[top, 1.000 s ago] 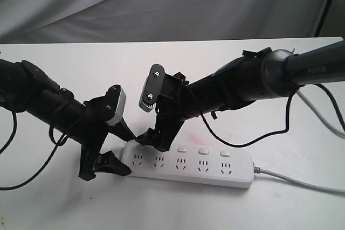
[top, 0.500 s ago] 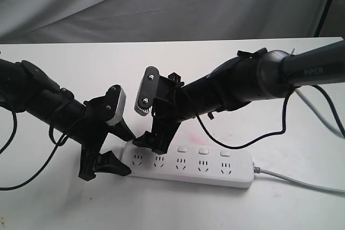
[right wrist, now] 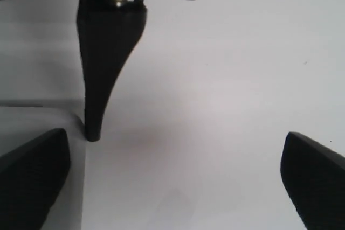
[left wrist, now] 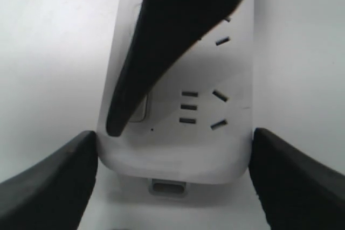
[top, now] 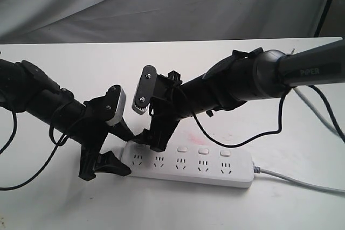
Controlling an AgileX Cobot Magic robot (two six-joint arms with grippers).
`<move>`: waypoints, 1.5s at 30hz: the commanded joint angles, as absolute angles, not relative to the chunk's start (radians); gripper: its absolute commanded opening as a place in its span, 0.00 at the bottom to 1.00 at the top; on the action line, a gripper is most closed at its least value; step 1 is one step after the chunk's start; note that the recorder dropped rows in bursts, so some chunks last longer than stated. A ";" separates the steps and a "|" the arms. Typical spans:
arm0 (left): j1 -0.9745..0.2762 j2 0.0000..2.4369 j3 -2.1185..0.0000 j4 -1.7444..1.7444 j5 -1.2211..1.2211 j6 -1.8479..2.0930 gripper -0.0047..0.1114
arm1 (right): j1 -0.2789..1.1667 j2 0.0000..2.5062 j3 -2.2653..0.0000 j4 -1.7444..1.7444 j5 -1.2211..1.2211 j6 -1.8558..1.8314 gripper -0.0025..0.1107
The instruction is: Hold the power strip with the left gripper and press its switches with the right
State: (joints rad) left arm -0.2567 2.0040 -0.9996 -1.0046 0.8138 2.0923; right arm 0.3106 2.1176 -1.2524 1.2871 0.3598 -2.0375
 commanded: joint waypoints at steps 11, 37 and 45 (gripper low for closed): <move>-0.261 2.002 -1.006 -1.016 0.807 2.093 0.04 | 0.311 2.156 -1.236 1.083 0.352 -1.980 0.89; -0.261 2.002 -1.006 -1.016 0.807 2.093 0.04 | 0.311 2.005 -1.236 1.134 0.473 -1.917 0.89; -0.261 2.002 -1.006 -1.016 0.807 2.093 0.04 | 0.307 2.004 -1.236 1.124 0.473 -1.906 0.89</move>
